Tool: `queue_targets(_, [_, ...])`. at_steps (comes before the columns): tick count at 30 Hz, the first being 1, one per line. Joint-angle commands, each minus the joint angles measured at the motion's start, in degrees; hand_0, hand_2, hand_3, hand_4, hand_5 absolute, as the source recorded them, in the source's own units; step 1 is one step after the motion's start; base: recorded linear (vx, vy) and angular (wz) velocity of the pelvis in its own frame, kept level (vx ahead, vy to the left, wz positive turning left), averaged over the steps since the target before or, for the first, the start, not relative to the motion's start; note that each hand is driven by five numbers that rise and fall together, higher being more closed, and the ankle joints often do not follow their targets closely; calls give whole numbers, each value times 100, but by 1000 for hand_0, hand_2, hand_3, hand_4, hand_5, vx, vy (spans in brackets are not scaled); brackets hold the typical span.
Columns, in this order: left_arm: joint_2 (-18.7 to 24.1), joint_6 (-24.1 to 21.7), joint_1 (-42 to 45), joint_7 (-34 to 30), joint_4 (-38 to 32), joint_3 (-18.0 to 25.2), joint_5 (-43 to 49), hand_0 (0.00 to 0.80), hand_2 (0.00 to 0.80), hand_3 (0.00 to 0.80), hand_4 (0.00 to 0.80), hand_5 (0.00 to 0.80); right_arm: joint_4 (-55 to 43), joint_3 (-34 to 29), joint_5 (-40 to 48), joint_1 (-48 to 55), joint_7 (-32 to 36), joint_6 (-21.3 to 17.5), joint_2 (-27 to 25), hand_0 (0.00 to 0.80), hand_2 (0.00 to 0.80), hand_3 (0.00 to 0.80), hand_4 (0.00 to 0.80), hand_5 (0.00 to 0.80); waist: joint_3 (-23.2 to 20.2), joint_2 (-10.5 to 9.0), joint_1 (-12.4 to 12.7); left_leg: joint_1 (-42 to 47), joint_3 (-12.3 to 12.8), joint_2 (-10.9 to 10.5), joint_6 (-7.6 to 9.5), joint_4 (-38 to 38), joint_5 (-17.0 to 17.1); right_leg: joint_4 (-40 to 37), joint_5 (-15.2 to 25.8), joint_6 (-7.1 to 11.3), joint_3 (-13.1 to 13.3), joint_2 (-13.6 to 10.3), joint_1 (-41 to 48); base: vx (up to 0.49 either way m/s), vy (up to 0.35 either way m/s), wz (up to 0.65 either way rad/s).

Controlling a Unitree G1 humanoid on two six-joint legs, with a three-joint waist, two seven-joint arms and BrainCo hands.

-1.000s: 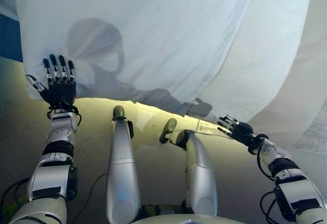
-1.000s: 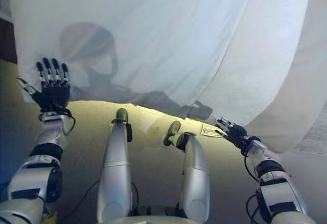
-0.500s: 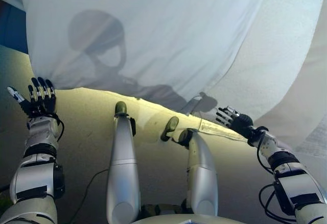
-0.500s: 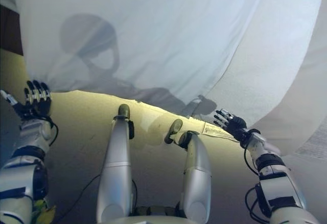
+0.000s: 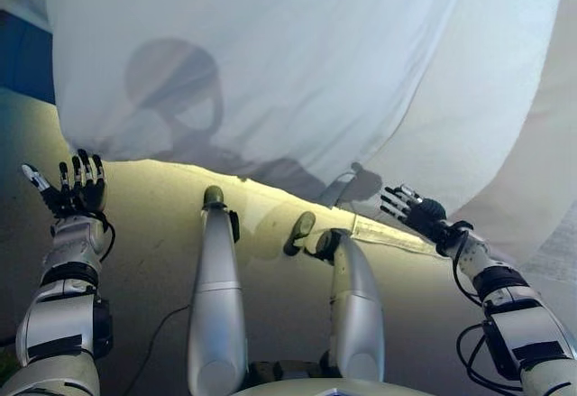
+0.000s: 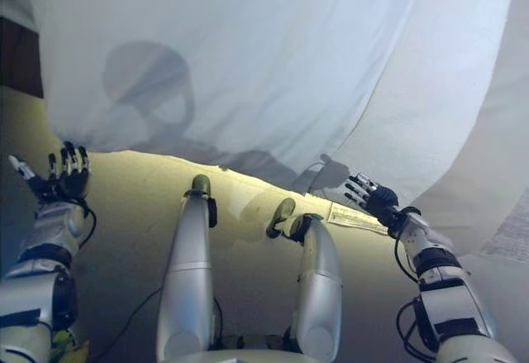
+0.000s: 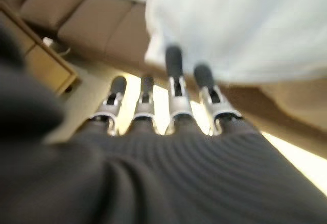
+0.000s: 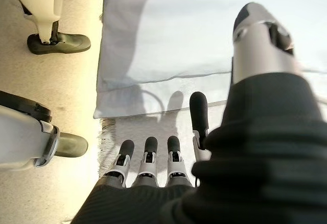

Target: Make the bed neatly

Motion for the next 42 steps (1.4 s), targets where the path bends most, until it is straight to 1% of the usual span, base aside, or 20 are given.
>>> queue_targets(1, [-332,37,338,-322,-101,160,334,0,0,0,0,0,44,-375,117,217,9,-96,-172,0,0,0,0,0,-138,301,33,672,-108,251,-400,-784,69,-449,663,778,571,-294,232,1,-64,-1])
queue_targets(3, [-475,67,499,-370,-155,163,446,0,0,0,0,0,55,-392,120,287,-31,-110,-83,0,0,0,0,0,-219,343,-2,928,-27,215,-421,-996,124,-673,707,780,563,-276,464,-21,-63,-5])
queue_targets(4, [-567,58,608,-379,-211,160,504,0,0,0,0,0,21,-414,120,350,-56,-116,-33,0,0,0,0,0,-234,358,-13,1018,40,188,-404,-1148,310,-849,872,730,516,-288,552,-43,-60,-10])
queue_targets(7, [-825,20,914,-393,-286,157,710,0,0,0,0,0,-6,-494,100,542,-71,-168,85,0,0,0,0,0,-372,411,-59,1421,155,131,-429,-1430,336,-1173,914,749,487,-309,909,31,-75,-9])
queue_targets(12, [-1108,-38,1344,-395,-347,206,1143,0,0,0,0,0,-51,-652,118,906,-105,-219,301,0,0,0,0,0,-640,522,-130,2088,348,26,-430,-1957,428,-1661,956,763,463,-318,1485,77,-103,-6])
queue_targets(18, [-1542,-70,1956,-717,-534,152,1572,0,0,0,0,0,32,-847,-82,1496,76,-389,611,0,0,0,0,0,-1023,705,-184,3111,585,-160,-376,-2921,692,-2560,1104,814,408,-229,2410,111,-105,-3])
queue_targets(22, [-1706,-147,2274,-774,-525,81,2291,0,0,0,0,0,147,-971,-178,1824,86,-426,822,0,0,0,0,0,-1367,795,-230,3894,753,-239,-345,-3775,994,-3428,1315,848,283,-85,3230,195,-150,-10])
queue_targets(23, [-1726,-165,2392,-723,-460,45,2806,0,0,0,0,0,252,-1028,-215,1958,131,-409,853,0,0,0,0,0,-1550,838,-254,4204,808,-241,-350,-4083,1048,-3753,1348,862,243,-35,3571,235,-126,-14])
queue_targets(24, [-1740,-152,2463,-670,-401,14,3013,0,0,0,0,0,313,-1056,-262,2040,122,-412,883,0,0,0,0,0,-1663,861,-263,4387,829,-234,-355,-4292,1110,-3972,1395,863,220,9,3783,300,-140,-8])
queue_targets(25, [-1764,-131,2538,-516,-298,-29,3221,0,0,0,0,0,402,-1092,-345,2114,112,-415,926,0,0,0,0,0,-1796,888,-279,4567,854,-228,-356,-4524,1202,-4222,1483,864,211,54,3982,285,-103,-1])
queue_targets(27, [-1786,-142,2667,-342,-17,-102,3985,0,0,0,0,0,641,-1137,-543,2221,49,-382,997,0,0,0,0,0,-2107,939,-331,4922,906,-219,-348,-4925,1313,-4604,1607,854,229,153,4324,314,-89,-1])
queue_targets(29, [-1834,-195,2740,-341,225,-234,4361,0,0,0,0,0,879,-1097,-789,2312,34,-452,1071,0,0,0,0,0,-2284,982,-354,5173,953,-208,-340,-5199,1391,-4876,1708,847,238,199,4562,239,-57,-17])
queue_targets(30, [-1847,-195,2762,-328,308,-284,4579,0,0,0,0,0,973,-1089,-833,2338,33,-487,1102,0,0,0,0,0,-2327,1000,-362,5256,963,-208,-344,-5275,1414,-4957,1739,845,246,215,4640,210,-54,-14])
queue_targets(31, [-1868,-272,2793,-396,452,-404,5186,0,0,0,0,0,1117,-1033,-914,2389,-40,-556,1176,0,0,0,0,0,-2397,1029,-389,5375,974,-210,-340,-5398,1440,-5069,1780,844,255,239,4738,176,-48,-17])
queue_targets(33, [-1880,-388,2794,-531,570,-656,5647,0,0,0,0,0,1303,-992,-970,2454,-135,-676,1284,0,0,0,0,0,-2483,1062,-431,5531,1027,-196,-342,-5578,1481,-5249,1849,847,255,280,4886,154,-43,-22])
queue_targets(35, [-1911,-387,2822,-642,590,-756,5797,0,0,0,0,0,1473,-1031,-653,2552,-215,-702,1377,0,0,0,0,0,-2544,1101,-474,5626,1054,-194,-341,-5638,1462,-5355,1874,842,252,313,4992,120,-25,-12])
queue_targets(38, [-2049,-620,2821,-591,619,-894,5878,0,0,0,0,0,1723,-1249,-335,2642,-442,-719,1539,0,0,0,0,0,-2615,1165,-553,5721,1072,-195,-341,-5665,1394,-5521,1901,825,282,371,5109,96,-19,-7])
queue_targets(40, [-2128,-780,2809,-438,650,-947,5877,0,0,0,0,0,1834,-1303,-163,2676,-651,-841,1631,0,0,0,0,0,-2641,1190,-581,5766,1077,-201,-331,-5665,1359,-5539,1890,814,305,384,5140,72,-14,-22])
queue_targets(41, [-2217,-943,2819,-215,721,-974,6004,0,0,0,0,0,1998,-1387,-48,2696,-912,-919,1706,0,0,0,0,0,-2679,1209,-608,5815,1101,-203,-314,-5665,1336,-5528,1868,808,317,389,5174,90,-15,-18])
queue_targets(42, [-2286,-992,2823,-75,774,-994,6150,0,0,0,0,0,2115,-1429,-28,2703,-1052,-947,1744,0,0,0,0,0,-2685,1220,-617,5859,1119,-203,-303,-5665,1317,-5524,1857,801,325,391,5204,125,-23,-14])
